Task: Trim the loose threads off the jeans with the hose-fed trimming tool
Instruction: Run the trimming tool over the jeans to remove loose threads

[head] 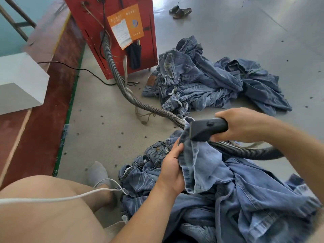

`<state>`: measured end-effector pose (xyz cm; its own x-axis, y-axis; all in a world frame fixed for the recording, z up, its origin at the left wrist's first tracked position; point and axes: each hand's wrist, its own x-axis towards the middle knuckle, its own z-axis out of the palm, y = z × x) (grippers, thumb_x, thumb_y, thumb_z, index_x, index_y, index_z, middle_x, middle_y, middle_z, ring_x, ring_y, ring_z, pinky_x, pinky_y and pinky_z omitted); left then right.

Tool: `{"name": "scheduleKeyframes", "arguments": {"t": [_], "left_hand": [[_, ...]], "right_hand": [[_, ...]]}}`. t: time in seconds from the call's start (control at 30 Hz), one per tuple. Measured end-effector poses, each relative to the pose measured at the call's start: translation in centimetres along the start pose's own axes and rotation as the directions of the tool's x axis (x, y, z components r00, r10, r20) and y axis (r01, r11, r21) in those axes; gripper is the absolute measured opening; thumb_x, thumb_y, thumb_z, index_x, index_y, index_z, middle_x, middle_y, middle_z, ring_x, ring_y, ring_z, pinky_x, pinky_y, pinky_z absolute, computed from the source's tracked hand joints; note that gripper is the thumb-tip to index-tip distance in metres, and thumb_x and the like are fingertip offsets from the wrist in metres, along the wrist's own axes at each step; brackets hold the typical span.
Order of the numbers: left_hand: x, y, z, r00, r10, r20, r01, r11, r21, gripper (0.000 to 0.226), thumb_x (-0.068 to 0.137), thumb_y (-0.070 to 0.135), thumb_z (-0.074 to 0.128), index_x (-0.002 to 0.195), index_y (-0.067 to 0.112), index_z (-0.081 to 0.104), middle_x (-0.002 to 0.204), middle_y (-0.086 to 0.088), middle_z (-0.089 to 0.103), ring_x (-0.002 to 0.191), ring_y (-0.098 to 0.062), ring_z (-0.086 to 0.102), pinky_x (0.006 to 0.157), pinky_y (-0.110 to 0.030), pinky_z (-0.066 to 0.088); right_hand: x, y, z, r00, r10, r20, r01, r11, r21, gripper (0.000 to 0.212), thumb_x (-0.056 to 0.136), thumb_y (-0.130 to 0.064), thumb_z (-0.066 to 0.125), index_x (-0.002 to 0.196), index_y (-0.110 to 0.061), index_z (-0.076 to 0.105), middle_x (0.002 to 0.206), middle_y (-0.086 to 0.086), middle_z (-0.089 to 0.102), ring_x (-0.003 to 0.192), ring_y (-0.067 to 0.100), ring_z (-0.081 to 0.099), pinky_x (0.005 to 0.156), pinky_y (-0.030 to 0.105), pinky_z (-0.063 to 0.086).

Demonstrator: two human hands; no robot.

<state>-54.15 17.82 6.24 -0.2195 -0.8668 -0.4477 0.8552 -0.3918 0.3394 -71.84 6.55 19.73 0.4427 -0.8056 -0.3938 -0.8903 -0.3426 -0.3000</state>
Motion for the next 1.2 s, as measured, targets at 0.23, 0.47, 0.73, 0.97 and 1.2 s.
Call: {"name": "scheduleKeyframes", "arguments": {"t": [0.23, 0.47, 0.73, 0.97, 1.2], "left_hand": [[0.1, 1.5, -0.2, 0.99, -0.107, -0.095, 0.113, 0.992, 0.056, 0.045, 0.106, 0.029, 0.046, 0.144, 0.007, 0.057, 0.128, -0.017, 0.069, 0.116, -0.035, 0.067, 0.102, -0.05, 0.054], [1.0, 2.7, -1.9, 0.894, -0.018, -0.448, -0.092, 0.97, -0.224, 0.027, 0.098, 0.025, 0.041, 0.114, 0.005, 0.049, 0.128, -0.023, 0.057, 0.125, -0.042, 0.055, 0.115, -0.055, 0.037], [0.4, 3.6, -3.3, 0.964, 0.254, 0.075, -0.18, 0.422, 0.889, 0.066, 0.079, -0.005, 0.058, 0.133, 0.033, 0.06, 0.163, -0.006, 0.033, 0.132, -0.002, 0.052, 0.098, -0.02, 0.049], [1.2, 4.0, -3.6, 0.814, 0.455, 0.36, -0.057, -0.555, 0.83, 0.032, 0.097, 0.049, 0.063, 0.072, 0.029, 0.059, 0.077, 0.01, 0.065, 0.097, -0.018, 0.059, 0.089, -0.039, 0.041], [2.2, 5.6, -0.2, 0.981, -0.029, -0.19, 0.1, 0.92, 0.378, 0.052, 0.109, 0.05, 0.034, 0.087, 0.012, 0.062, 0.048, 0.006, 0.035, 0.039, -0.008, 0.032, 0.041, -0.018, 0.032]], "right_hand": [[0.7, -1.0, 0.6, 0.952, -0.039, -0.305, 0.043, 0.999, 0.008, 0.035, 0.081, -0.066, 0.072, 0.089, -0.035, 0.057, 0.076, -0.016, 0.063, 0.07, 0.006, 0.058, 0.064, 0.035, 0.049], [-0.7, 1.4, 0.1, 0.988, -0.084, -0.13, 0.095, 0.992, 0.082, 0.033, 0.076, -0.065, 0.073, 0.095, -0.042, 0.059, 0.078, -0.017, 0.069, 0.071, -0.001, 0.063, 0.072, 0.033, 0.053], [-1.2, 2.4, 0.2, 0.99, -0.112, -0.085, 0.117, 0.991, 0.061, 0.03, 0.079, -0.058, 0.078, 0.091, -0.04, 0.057, 0.085, -0.031, 0.063, 0.079, -0.007, 0.058, 0.066, 0.027, 0.044], [-1.5, 2.6, 0.1, 0.989, -0.146, -0.027, 0.147, 0.987, 0.063, 0.028, 0.081, -0.053, 0.08, 0.096, -0.04, 0.06, 0.087, -0.031, 0.063, 0.081, -0.005, 0.059, 0.063, 0.025, 0.042], [-1.0, 0.6, 3.1, 0.981, -0.195, 0.012, 0.193, 0.963, -0.188, 0.031, 0.084, -0.059, 0.072, 0.099, -0.045, 0.049, 0.073, -0.022, 0.055, 0.069, 0.0, 0.054, 0.065, 0.034, 0.05]]}}
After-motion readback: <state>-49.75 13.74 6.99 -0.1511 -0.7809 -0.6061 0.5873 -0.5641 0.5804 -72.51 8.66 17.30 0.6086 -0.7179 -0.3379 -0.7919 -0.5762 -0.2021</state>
